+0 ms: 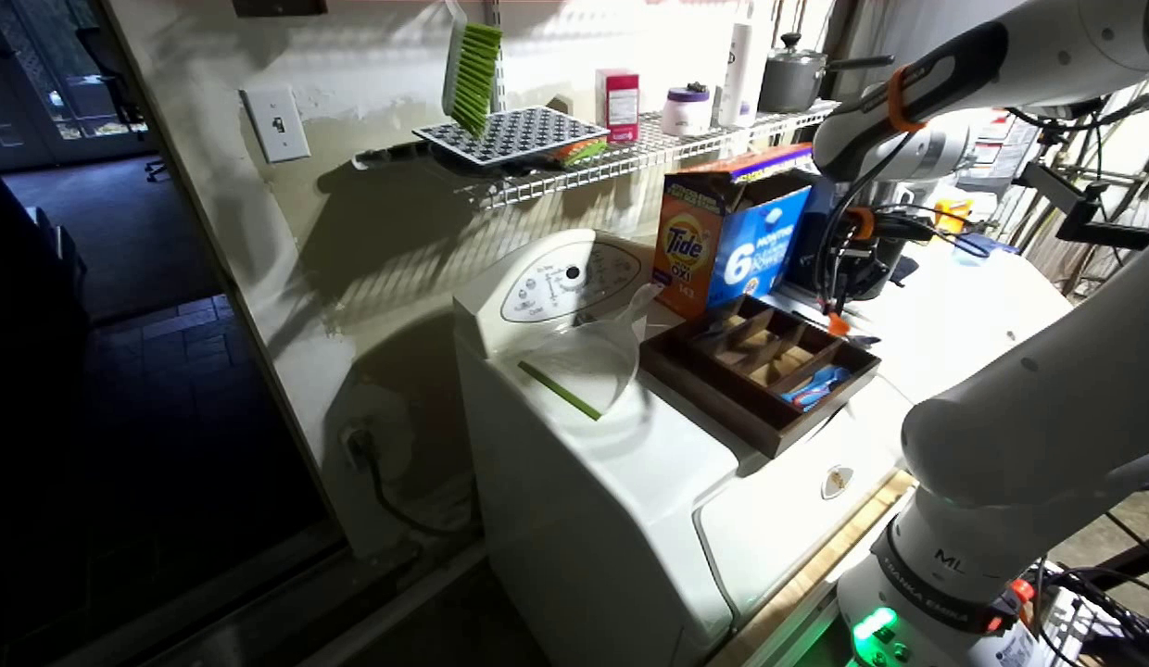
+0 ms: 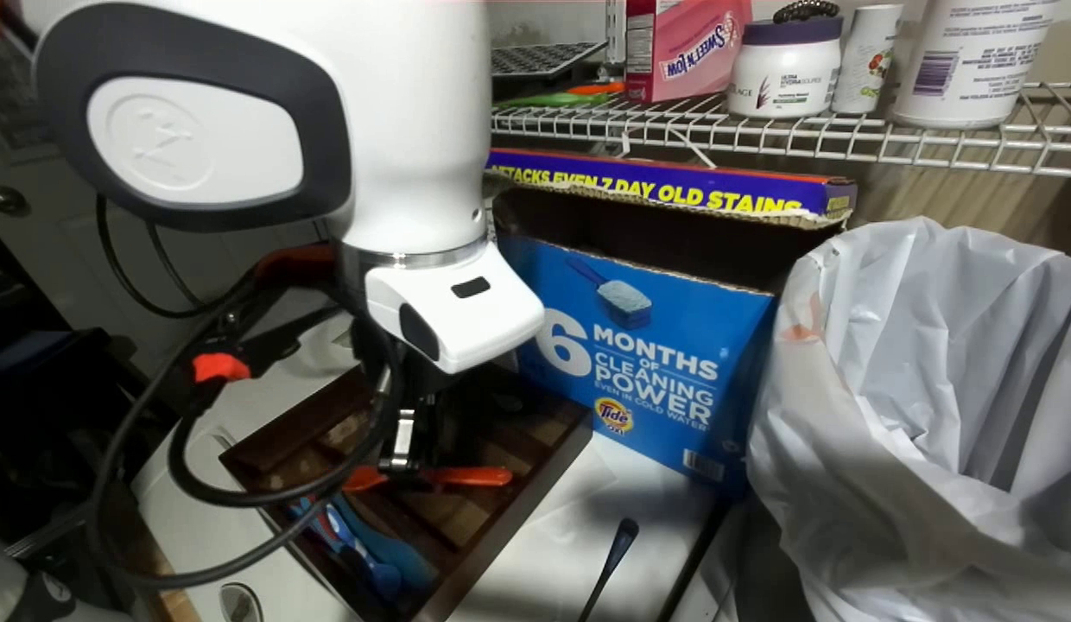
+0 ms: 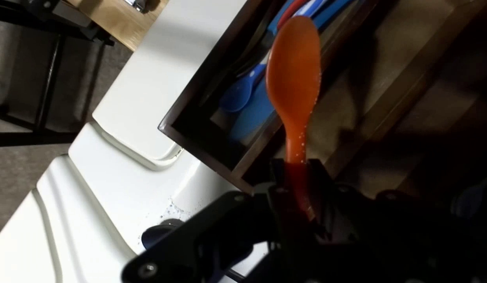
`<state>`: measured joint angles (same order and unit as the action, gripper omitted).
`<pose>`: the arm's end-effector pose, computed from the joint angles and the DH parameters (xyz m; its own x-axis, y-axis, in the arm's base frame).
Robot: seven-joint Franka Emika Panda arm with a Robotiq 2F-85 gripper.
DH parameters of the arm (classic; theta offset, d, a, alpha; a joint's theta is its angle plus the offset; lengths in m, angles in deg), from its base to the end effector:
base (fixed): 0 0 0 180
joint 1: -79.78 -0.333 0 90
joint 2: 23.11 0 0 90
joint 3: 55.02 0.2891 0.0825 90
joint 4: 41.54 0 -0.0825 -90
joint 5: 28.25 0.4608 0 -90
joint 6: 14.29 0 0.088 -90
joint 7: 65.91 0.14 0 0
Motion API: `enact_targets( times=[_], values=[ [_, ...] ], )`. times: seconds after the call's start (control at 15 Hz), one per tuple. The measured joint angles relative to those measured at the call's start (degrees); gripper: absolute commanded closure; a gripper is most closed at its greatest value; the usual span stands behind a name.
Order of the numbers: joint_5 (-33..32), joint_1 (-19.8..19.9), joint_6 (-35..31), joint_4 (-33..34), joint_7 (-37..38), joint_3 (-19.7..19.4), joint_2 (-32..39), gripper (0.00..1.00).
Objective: Put the spoons in the cutlery rack
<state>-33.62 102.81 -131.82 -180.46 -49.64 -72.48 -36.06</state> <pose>0.3826 -0.3268 0.2728 0.5898 -0.7942 -0.1466 -0.7972 -0.6015 0.0512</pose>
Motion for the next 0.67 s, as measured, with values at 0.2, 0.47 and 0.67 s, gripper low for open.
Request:
enact_targets(
  times=[0.2, 0.47, 0.67],
  values=[
    [-1.26, 0.01, -0.13, -2.45, 6.44, 1.57, -1.5, 0.96],
    [-1.32, 0.0, -0.13, -4.61, 12.45, 3.38, -2.73, 0.96],
    [-1.31, -0.01, -0.13, -5.59, 15.69, 4.42, -3.23, 0.96]
  ],
)
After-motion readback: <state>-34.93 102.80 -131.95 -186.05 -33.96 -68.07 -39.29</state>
